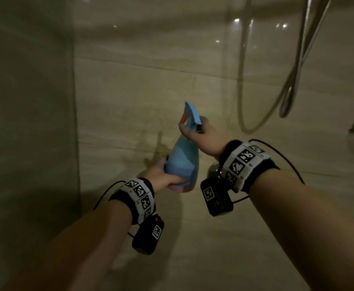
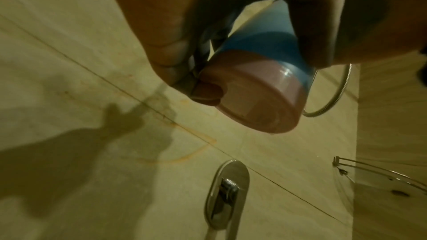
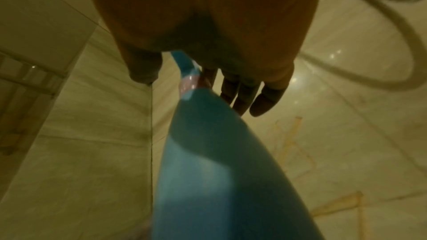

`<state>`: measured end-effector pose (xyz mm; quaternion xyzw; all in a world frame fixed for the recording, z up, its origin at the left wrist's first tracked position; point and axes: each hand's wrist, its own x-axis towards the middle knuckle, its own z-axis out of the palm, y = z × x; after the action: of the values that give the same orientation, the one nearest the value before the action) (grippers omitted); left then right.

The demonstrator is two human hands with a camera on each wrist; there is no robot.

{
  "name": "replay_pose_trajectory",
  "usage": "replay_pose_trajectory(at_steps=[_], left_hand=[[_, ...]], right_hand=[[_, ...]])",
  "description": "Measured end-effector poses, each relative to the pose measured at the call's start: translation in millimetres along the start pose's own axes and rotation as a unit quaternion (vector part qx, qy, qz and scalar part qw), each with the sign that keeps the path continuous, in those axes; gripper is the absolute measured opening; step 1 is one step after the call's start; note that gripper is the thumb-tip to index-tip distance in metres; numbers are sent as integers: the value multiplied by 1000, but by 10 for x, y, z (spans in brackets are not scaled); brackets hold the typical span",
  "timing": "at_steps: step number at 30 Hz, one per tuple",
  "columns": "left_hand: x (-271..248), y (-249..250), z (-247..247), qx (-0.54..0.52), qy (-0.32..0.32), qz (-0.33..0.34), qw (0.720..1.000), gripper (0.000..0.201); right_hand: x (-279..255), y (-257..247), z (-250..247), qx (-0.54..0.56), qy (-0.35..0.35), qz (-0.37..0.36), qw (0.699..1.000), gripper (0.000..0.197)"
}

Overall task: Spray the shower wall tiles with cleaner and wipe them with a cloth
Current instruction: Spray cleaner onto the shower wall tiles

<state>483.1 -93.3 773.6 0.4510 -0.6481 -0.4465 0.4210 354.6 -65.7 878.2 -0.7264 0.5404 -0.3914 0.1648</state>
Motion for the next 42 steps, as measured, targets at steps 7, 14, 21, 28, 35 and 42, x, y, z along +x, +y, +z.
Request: replay_pose_trajectory(at_steps=[7,14,21,28,35,42], left_hand=[[343,-69,-671,59,-28,9,998,79],[520,-235,-847,59,-58,-1,997,84],[644,-460,-995,88,-102,-30,990,80],[652,-714,-1137,38,-113,-74,990,59],[741,-665,-1313,50,-58,-90,993,58],[794,-651,-1385,55,-93,-93,990,75]], right_hand=[[571,-180,471,155,30,71,985,53],[853,-131,705,107,72,51,990,19],[1032,1,977,113,43,53,991,22],[1150,151,1333,130,33,130,982,27],[1376,43,1413,124,33,172,977,14],[1559,70,1452,141,37,243,959,22]])
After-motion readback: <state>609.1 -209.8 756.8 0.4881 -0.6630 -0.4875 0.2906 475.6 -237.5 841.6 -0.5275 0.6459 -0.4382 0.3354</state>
